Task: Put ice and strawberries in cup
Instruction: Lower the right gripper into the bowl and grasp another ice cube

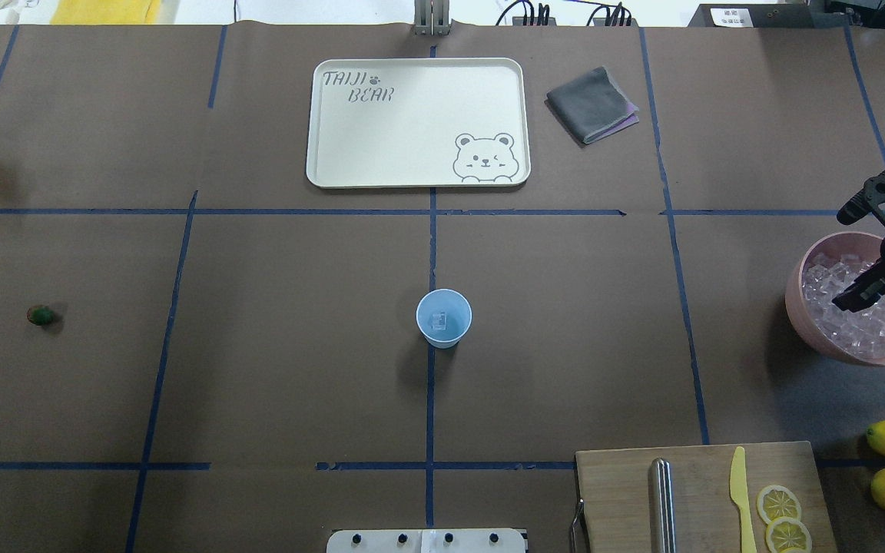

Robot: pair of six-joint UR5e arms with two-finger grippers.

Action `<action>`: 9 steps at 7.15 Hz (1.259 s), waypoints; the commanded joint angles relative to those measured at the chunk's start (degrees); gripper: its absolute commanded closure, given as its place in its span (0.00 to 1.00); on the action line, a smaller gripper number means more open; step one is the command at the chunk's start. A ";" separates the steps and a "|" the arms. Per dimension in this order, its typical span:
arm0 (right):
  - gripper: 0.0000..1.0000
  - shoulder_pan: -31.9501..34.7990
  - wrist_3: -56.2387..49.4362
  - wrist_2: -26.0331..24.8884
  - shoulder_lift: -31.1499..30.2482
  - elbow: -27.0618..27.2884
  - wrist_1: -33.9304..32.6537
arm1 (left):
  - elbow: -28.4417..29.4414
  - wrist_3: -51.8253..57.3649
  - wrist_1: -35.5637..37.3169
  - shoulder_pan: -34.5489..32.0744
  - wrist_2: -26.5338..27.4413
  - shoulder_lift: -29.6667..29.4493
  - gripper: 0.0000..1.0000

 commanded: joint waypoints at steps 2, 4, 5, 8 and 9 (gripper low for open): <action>0.93 0.15 -0.15 0.05 -0.10 0.81 0.15 | 0.00 0.00 -0.02 0.00 0.00 0.00 0.00; 0.94 1.02 0.37 0.40 -1.06 4.48 -0.46 | -0.09 0.00 -0.02 0.00 0.00 0.00 0.00; 0.92 2.16 1.68 0.58 -0.80 5.29 -0.63 | -0.09 0.00 -0.02 0.00 0.00 0.00 0.00; 0.91 2.26 22.80 1.71 6.46 7.04 -0.64 | -0.09 0.00 -0.02 0.00 0.00 0.00 0.00; 0.91 0.60 30.27 2.24 9.45 8.10 -0.72 | -0.09 0.00 -0.02 0.00 0.00 0.00 0.00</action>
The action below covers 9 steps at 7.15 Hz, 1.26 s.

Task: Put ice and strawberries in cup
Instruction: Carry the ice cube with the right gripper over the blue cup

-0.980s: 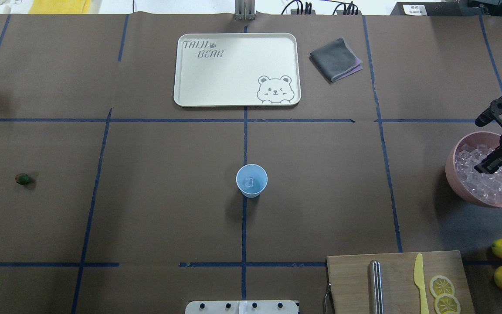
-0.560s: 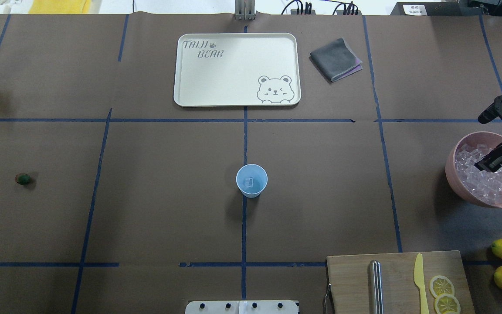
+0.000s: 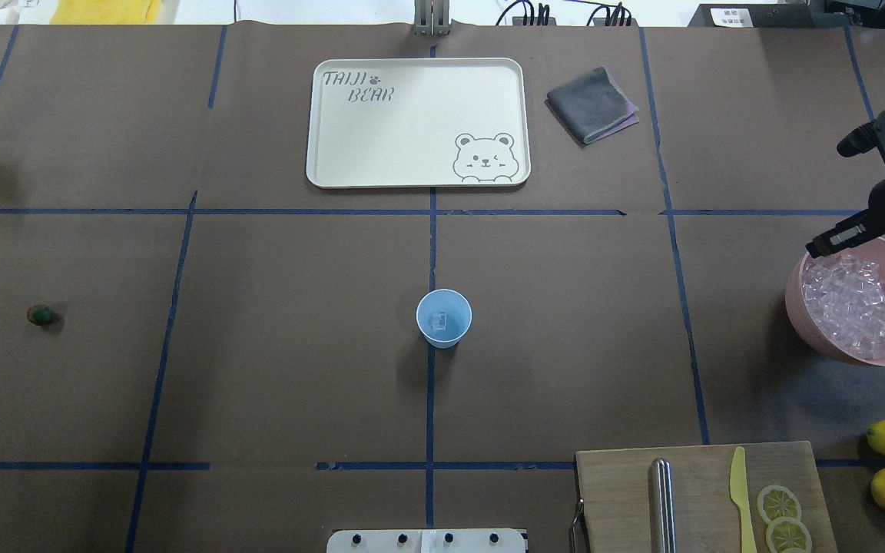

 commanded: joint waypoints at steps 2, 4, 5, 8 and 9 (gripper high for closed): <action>0.89 -9.05 22.50 -0.48 10.01 2.31 -0.70 | 0.00 0.00 0.00 0.00 0.00 -0.10 0.00; 0.88 -18.89 35.45 -7.12 22.03 2.66 -9.61 | 0.00 0.00 0.00 0.00 0.00 -0.19 0.00; 0.88 -23.55 38.63 -12.91 27.92 2.75 -16.02 | 0.00 0.00 0.00 0.00 0.00 -0.19 0.00; 0.86 -33.33 46.72 -22.52 39.55 0.65 -24.70 | 0.00 0.00 0.09 0.00 0.00 -0.10 0.00; 0.86 -34.66 47.10 -24.81 42.71 -3.71 -24.70 | 0.00 0.00 0.09 0.00 0.00 -0.10 0.00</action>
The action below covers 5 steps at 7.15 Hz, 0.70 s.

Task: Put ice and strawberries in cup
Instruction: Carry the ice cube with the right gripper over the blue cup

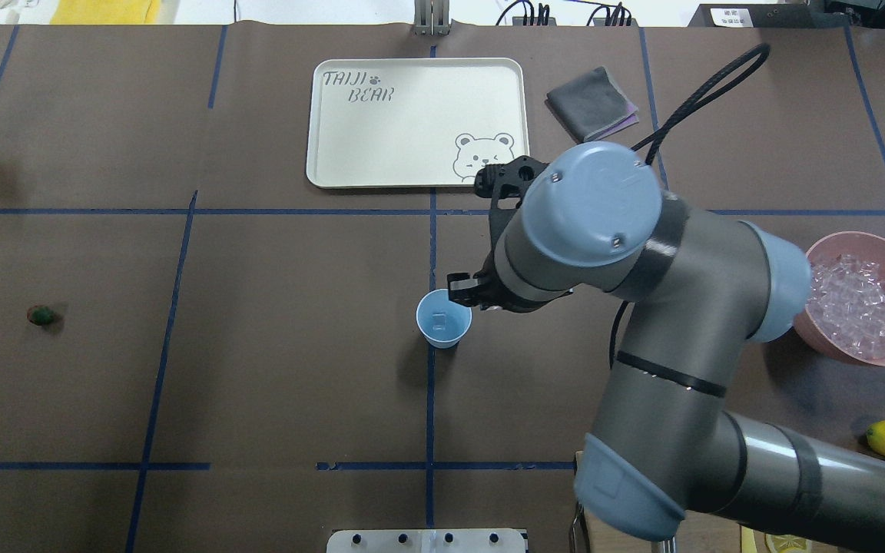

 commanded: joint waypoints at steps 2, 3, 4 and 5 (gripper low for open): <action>0.86 -4.19 2.27 -5.41 5.36 -8.07 -0.54 | 0.09 0.00 0.03 0.00 0.00 0.04 0.00; 0.86 -4.38 2.18 -6.03 5.70 -9.73 -0.36 | 0.09 0.00 0.03 0.00 0.00 0.04 0.00; 0.86 -4.38 2.18 -6.13 5.62 -11.14 1.55 | 0.09 0.00 0.03 0.00 0.00 0.04 0.00; 0.86 -4.38 1.83 -6.13 5.62 -13.16 3.75 | 0.00 0.00 0.03 0.00 -0.09 0.04 0.00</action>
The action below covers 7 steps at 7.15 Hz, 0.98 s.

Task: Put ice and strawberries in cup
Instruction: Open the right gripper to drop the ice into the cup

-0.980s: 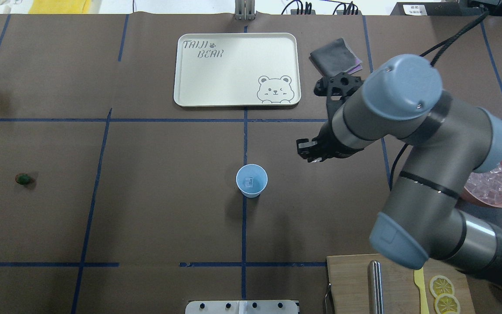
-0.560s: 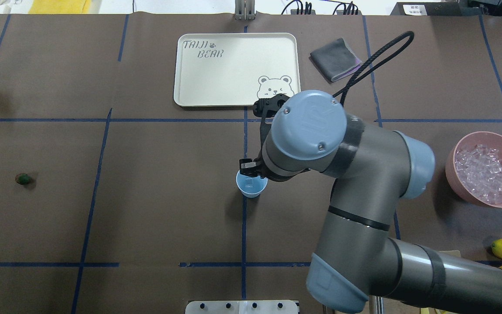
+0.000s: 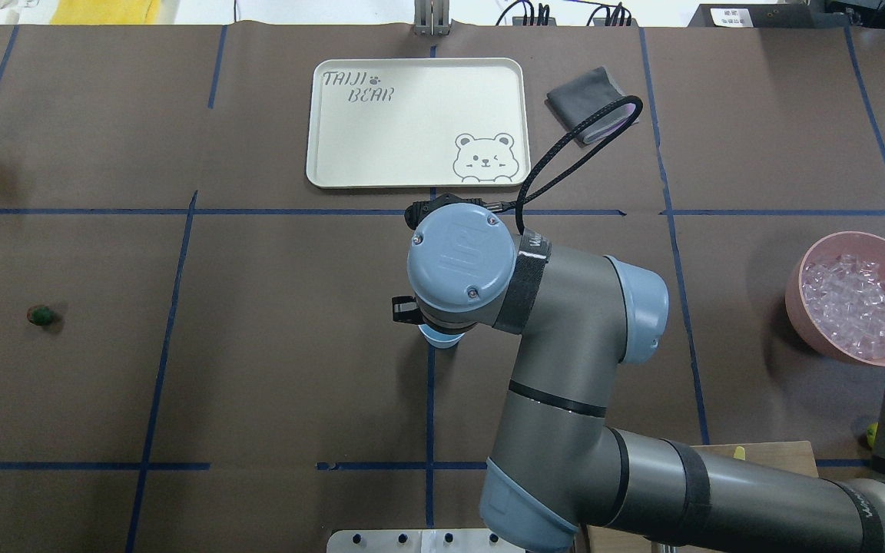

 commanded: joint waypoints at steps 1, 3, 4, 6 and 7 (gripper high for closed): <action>0.86 0.00 -0.54 -0.27 0.04 -2.50 2.54 | -0.07 0.00 0.00 0.00 0.02 0.00 0.00; 0.05 0.00 -1.06 -1.14 0.04 -2.32 2.54 | 0.02 0.00 0.00 0.00 0.02 0.00 0.00; 0.01 0.00 -1.15 -1.24 -0.05 -2.32 2.63 | 0.02 0.00 0.00 0.00 0.02 0.00 0.00; 0.01 0.27 -2.81 -1.06 -0.05 -1.80 2.54 | 0.02 0.00 0.00 0.00 0.02 0.00 0.00; 0.01 0.79 -3.43 -0.80 -0.14 -1.80 2.54 | 0.02 0.00 0.00 0.00 -0.07 0.00 0.00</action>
